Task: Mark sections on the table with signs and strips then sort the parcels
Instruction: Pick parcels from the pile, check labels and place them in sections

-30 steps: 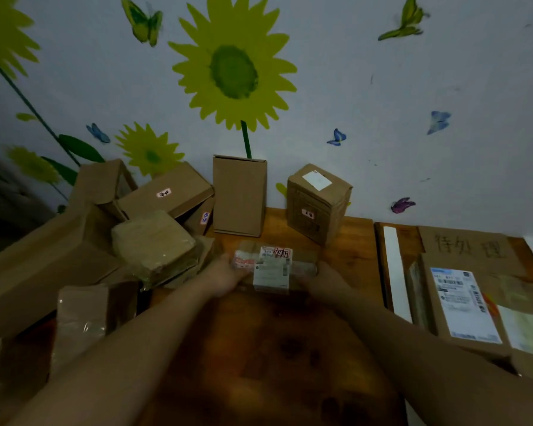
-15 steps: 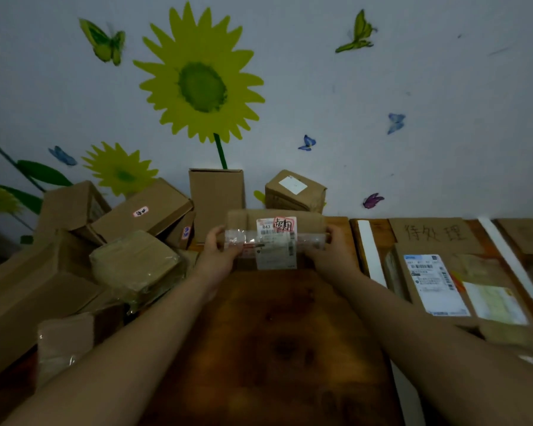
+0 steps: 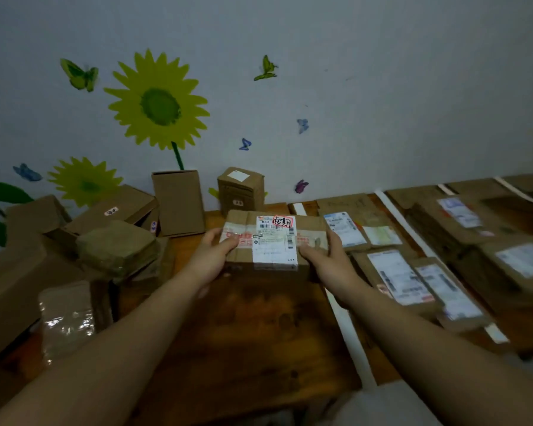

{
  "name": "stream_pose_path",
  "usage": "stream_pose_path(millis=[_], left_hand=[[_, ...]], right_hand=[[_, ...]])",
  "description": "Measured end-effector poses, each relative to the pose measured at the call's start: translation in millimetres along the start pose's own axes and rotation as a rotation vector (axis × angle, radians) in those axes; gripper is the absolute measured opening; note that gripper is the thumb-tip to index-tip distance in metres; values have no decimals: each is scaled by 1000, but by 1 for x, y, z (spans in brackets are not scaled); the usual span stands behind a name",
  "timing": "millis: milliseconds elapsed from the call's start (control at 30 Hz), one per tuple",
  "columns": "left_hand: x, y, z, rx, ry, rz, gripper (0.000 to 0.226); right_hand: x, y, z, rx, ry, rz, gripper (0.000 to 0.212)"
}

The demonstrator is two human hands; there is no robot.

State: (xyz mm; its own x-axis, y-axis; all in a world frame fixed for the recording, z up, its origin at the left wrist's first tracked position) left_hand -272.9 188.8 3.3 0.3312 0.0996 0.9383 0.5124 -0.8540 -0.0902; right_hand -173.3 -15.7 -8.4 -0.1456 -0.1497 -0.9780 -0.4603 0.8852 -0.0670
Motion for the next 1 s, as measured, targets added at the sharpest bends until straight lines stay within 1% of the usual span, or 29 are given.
stream_pose_path(millis=[67,100,167,200,300,333,400,433,500,533,567,600,667,733,800,867,933,1000], left_hand=[[3,23,-10,-37,0,7,39],[7,37,-16,-59,3,12,38],[16,66,-26,-102,22,6,38],[20,82,-31,-114,29,-31,40],[28,131,-51,-127,28,-177,54],[29,146,-55,-112,27,-187,60],[34,174,-60,-46,40,-221,68],[38,188,-61,-5,56,-253,69],[45,219,-64,43,92,-271,63],[48,239,-69,32,102,-255,58],[49,262,-75,-16,110,-234,54],[48,288,-80,-100,117,-210,53],[44,337,-98,-294,118,-155,64],[35,373,-113,-402,118,-124,83],[25,392,-119,-408,104,-124,88],[19,402,-118,-387,101,-83,79],[16,407,-112,-359,147,69,67],[14,408,-102,-342,254,359,57]], right_hand=[[-3,-30,-25,56,-5,32,71],[-5,-47,-36,84,-15,36,71],[-8,-82,-53,153,-21,63,61],[-10,-97,-61,182,-18,94,57],[-10,-139,-79,255,-11,139,62],[-7,-150,-83,278,7,147,61],[-1,-175,-93,308,47,135,51],[4,-190,-96,302,61,104,46],[8,-218,-105,235,73,13,37],[9,-231,-110,192,65,-6,32],[10,-246,-114,156,49,10,29],[11,-261,-117,141,27,29,29],[13,-290,-123,144,-44,33,33],[16,-318,-126,156,-99,-1,37],[26,-337,-127,118,-100,-48,40],[29,-344,-129,58,-119,-124,49],[30,-345,-126,17,-121,-172,55],[34,-349,-116,38,-111,-177,55]])
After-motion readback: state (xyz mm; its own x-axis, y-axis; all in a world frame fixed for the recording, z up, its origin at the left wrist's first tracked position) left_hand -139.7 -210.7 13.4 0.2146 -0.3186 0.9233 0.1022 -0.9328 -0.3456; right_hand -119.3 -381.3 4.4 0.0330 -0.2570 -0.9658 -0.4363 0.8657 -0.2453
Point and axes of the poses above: each hand's wrist, its own z-axis towards the middle knuckle, its own y-axis out of the palm, x = y × z, the point moved 5 cm from there along z, towards the middle knuckle, and after that the axes turned 1 degree about -x, right-handed, at the moved point
